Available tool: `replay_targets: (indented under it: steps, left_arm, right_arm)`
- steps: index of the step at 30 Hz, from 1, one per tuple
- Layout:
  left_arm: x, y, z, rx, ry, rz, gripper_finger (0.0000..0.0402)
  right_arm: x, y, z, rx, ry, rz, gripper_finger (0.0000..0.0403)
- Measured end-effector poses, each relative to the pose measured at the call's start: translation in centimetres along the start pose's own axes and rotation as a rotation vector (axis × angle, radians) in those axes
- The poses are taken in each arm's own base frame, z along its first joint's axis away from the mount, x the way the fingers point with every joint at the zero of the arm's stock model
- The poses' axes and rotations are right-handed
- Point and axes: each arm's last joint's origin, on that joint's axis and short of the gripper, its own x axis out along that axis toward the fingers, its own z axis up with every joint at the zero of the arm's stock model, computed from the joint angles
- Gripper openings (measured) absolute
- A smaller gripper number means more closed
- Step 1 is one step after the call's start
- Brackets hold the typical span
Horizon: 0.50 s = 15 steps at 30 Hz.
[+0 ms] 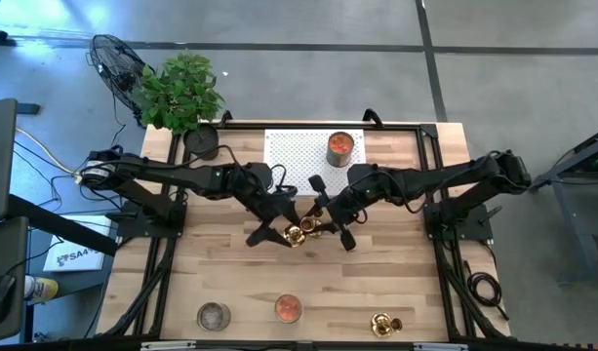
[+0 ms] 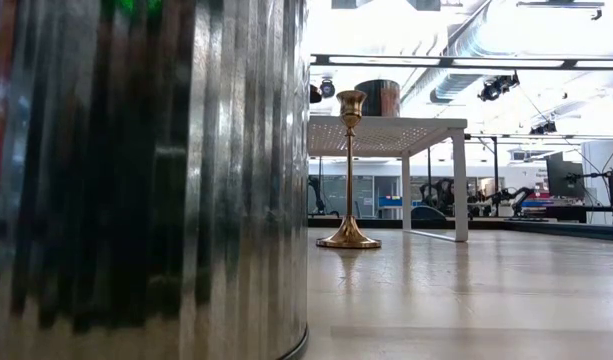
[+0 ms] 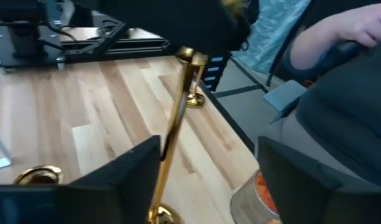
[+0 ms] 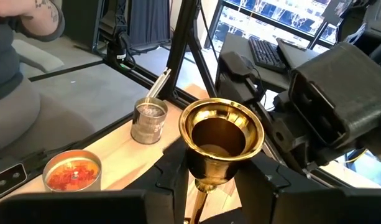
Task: Pick & Place candle stick holders
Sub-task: Put the middle right gold holder on the shelf
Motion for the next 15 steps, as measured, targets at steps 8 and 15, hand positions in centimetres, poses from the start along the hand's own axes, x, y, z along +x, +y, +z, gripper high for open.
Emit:
replay_targets:
  steps: [8,15]
  left_arm:
    - [-0.01,0.2,-0.02,-0.028,0.0,0.069,0.0148]
    - [0.44,0.47,-0.01,-0.019,-0.015,0.066,0.01]
  right_arm:
    - [-0.01,-0.04,0.08,-0.004,-0.008,-0.004,0.0098]
    - [-0.01,-0.04,0.1,-0.004,-0.009,-0.004,0.0098]
